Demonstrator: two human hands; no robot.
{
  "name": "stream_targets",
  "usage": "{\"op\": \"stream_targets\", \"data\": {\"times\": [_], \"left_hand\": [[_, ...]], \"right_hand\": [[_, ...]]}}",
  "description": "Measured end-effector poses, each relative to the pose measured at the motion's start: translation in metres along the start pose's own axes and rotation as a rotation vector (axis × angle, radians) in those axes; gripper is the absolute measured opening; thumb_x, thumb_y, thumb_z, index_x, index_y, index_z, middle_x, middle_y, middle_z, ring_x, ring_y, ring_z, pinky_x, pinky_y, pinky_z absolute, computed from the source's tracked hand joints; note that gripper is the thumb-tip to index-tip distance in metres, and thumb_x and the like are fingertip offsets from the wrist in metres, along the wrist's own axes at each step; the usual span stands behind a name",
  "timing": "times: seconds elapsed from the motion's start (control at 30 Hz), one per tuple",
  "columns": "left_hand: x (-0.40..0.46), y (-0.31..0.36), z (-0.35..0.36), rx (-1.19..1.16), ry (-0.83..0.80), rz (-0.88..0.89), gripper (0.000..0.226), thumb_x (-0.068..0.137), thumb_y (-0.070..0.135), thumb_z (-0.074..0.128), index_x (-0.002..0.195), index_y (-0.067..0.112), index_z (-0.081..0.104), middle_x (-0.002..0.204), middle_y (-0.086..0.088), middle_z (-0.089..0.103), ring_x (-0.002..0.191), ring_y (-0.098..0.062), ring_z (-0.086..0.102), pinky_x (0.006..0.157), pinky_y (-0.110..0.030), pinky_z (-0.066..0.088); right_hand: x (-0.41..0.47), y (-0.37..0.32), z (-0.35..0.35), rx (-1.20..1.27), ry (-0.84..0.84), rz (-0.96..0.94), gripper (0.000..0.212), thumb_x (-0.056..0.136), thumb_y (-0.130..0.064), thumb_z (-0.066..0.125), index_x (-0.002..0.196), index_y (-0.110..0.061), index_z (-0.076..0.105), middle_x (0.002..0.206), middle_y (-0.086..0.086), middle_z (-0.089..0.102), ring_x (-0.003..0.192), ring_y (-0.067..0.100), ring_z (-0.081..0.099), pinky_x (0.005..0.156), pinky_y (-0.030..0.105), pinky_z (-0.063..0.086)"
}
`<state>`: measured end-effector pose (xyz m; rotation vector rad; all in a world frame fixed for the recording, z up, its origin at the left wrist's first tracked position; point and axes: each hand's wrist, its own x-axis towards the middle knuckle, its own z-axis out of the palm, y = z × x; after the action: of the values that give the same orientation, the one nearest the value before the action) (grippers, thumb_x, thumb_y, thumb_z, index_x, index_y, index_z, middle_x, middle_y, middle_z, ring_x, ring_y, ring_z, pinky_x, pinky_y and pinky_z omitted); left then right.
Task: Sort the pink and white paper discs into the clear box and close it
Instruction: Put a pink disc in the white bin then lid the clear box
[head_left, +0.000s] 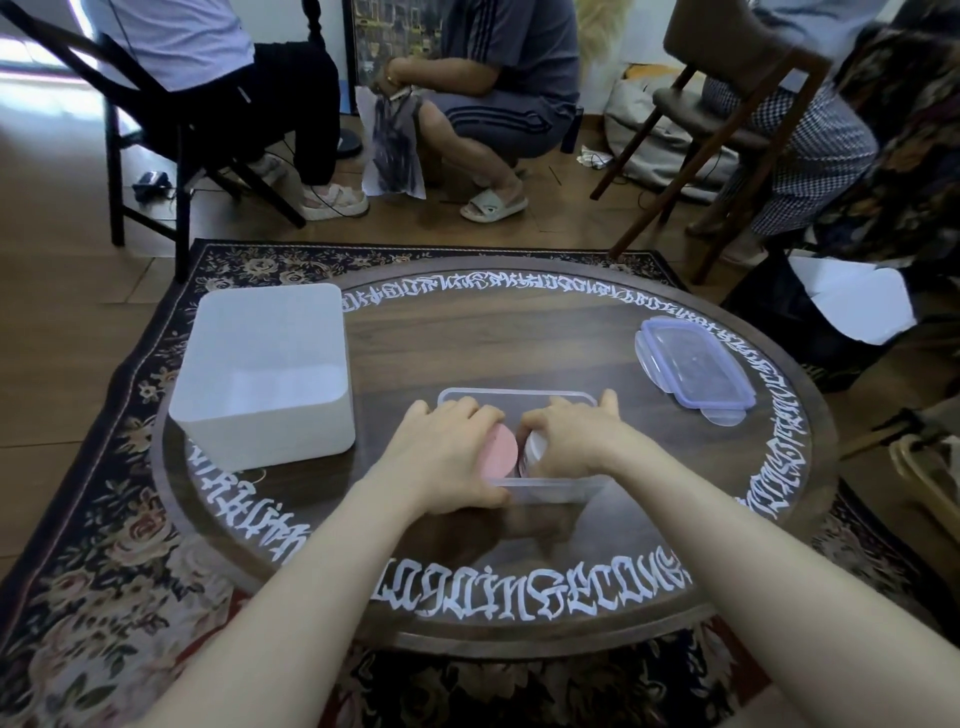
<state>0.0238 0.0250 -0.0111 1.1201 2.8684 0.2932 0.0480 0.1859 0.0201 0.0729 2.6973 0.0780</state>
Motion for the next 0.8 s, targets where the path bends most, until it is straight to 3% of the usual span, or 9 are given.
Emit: {"op": "stream_targets", "data": {"times": [0.07, 0.23, 0.47, 0.63, 0.73, 0.8], "left_hand": [[-0.001, 0.001, 0.002, 0.005, 0.011, -0.005, 0.083, 0.065, 0.069, 0.06, 0.134, 0.028, 0.036, 0.129, 0.006, 0.047, 0.12, -0.016, 0.043, 0.091, -0.036, 0.031], [-0.001, 0.004, 0.002, 0.005, -0.01, 0.001, 0.093, 0.067, 0.068, 0.059, 0.143, 0.028, 0.025, 0.136, 0.005, 0.042, 0.126, -0.017, 0.04, 0.097, -0.037, 0.031], [0.0, 0.004, -0.002, 0.012, -0.084, 0.015, 0.089, 0.069, 0.068, 0.057, 0.144, 0.029, 0.026, 0.131, 0.0, 0.046, 0.122, -0.022, 0.042, 0.096, -0.038, 0.031], [-0.004, 0.005, -0.006, 0.033, -0.086, 0.03, 0.098, 0.071, 0.071, 0.054, 0.149, 0.028, 0.012, 0.139, 0.0, 0.039, 0.127, -0.022, 0.037, 0.099, -0.039, 0.027], [-0.01, 0.001, -0.015, -0.054, -0.058, 0.046, 0.1, 0.071, 0.072, 0.055, 0.15, 0.03, 0.01, 0.147, 0.005, 0.029, 0.134, -0.015, 0.028, 0.107, -0.038, 0.022], [-0.017, -0.003, -0.021, -0.143, -0.005, 0.043, 0.102, 0.069, 0.073, 0.058, 0.149, 0.033, 0.011, 0.15, 0.008, 0.024, 0.138, -0.01, 0.02, 0.11, -0.035, 0.017]], "right_hand": [[-0.001, 0.003, 0.0, 0.021, 0.003, -0.008, 0.028, 0.089, -0.039, 0.044, 0.115, -0.04, 0.055, 0.107, -0.001, 0.043, 0.116, 0.023, 0.051, 0.101, 0.049, 0.017], [0.0, 0.003, 0.006, -0.051, 0.033, 0.044, 0.046, 0.084, -0.057, 0.05, 0.124, -0.034, 0.047, 0.124, 0.001, 0.047, 0.118, 0.025, 0.05, 0.105, 0.05, 0.013], [0.0, 0.005, 0.012, 0.038, 0.034, 0.038, 0.046, 0.082, -0.056, 0.055, 0.123, -0.037, 0.048, 0.128, 0.001, 0.045, 0.125, 0.026, 0.044, 0.109, 0.053, 0.009], [-0.014, 0.022, 0.006, 0.352, 0.12, -0.05, 0.072, 0.071, -0.062, 0.067, 0.133, -0.037, 0.043, 0.137, -0.013, 0.048, 0.131, 0.005, 0.038, 0.113, 0.043, 0.007], [-0.032, 0.047, 0.005, 0.75, 0.364, -0.1, 0.042, 0.076, -0.044, 0.073, 0.114, -0.035, 0.06, 0.117, -0.014, 0.061, 0.11, 0.001, 0.055, 0.106, 0.032, 0.032], [-0.037, 0.073, 0.009, 0.931, 0.592, -0.016, 0.022, 0.084, -0.028, 0.069, 0.106, -0.026, 0.066, 0.108, -0.009, 0.067, 0.104, 0.008, 0.06, 0.093, 0.022, 0.043]]}}
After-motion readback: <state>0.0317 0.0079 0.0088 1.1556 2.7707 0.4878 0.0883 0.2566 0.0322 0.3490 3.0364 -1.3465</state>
